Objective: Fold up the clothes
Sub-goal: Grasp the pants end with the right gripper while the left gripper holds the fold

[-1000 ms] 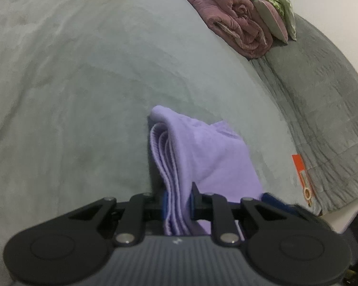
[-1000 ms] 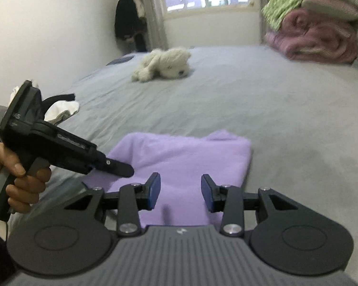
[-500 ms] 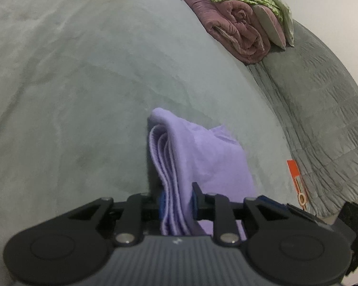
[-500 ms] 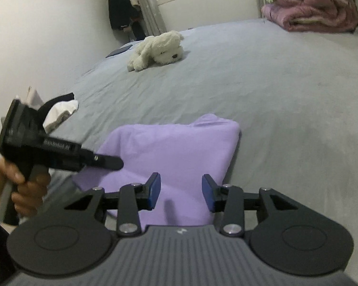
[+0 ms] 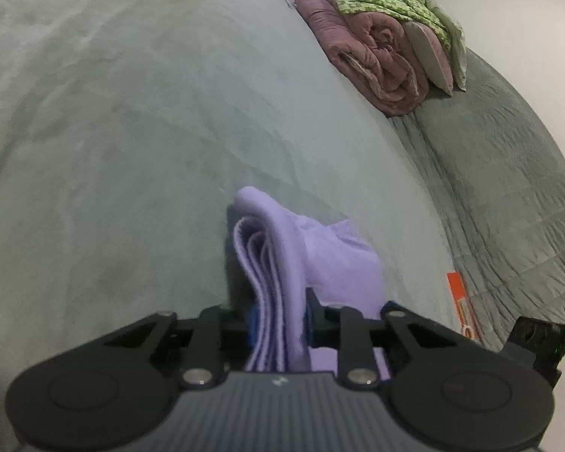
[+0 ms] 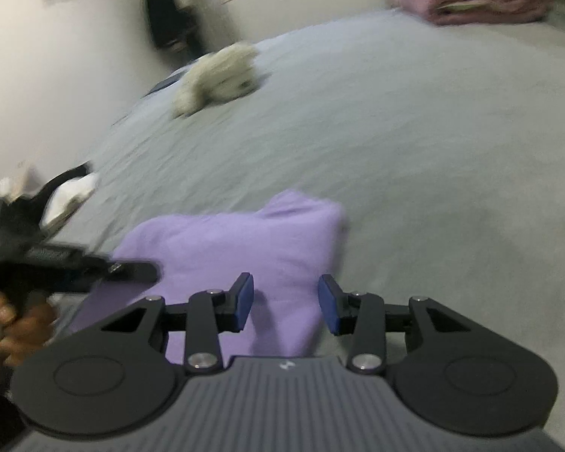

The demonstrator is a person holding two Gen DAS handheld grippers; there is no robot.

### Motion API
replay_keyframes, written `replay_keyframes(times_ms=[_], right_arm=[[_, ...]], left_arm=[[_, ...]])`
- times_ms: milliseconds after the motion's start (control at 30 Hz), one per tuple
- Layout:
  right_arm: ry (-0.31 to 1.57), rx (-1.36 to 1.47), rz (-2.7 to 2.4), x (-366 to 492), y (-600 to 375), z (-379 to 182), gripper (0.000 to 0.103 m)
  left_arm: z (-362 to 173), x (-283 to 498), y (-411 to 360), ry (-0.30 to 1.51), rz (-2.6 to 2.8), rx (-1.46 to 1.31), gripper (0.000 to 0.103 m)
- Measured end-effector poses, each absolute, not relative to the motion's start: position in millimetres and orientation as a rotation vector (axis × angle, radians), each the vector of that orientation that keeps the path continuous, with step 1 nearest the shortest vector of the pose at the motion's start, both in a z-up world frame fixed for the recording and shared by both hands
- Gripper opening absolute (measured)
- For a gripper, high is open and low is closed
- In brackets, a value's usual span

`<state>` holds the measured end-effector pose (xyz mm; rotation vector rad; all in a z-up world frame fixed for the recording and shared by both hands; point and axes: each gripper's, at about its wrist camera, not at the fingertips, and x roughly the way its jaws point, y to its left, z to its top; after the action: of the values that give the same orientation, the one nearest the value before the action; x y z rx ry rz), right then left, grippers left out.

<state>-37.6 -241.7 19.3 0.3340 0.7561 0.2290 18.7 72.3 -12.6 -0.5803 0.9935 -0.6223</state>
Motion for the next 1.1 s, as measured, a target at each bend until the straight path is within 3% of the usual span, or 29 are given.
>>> replay_keyframes(times_ms=[300,633,667,733,1100], right_arm=[[0.847,0.613,0.326,-48,-271,8,0.045],[0.825,0.659,0.337,-46,-262,0,0.043],[0.821,0.656,0.338,-46,-261,-1,0.042],[0.812,0.65,0.34,-46,-257,-4,0.029],[0.804,0.749,0.331,-42,-264,-14,0.023]], left_arm=[[-12,16,73,0.984,-0.63,-0.57,0.018],[-7,12,68,0.973,-0.614,-0.537,0.018],[-7,11,68,0.97,-0.613,-0.532,0.018],[-6,10,67,0.967,-0.611,-0.527,0.018],[3,0,55,0.926,-0.566,-0.424,0.018]])
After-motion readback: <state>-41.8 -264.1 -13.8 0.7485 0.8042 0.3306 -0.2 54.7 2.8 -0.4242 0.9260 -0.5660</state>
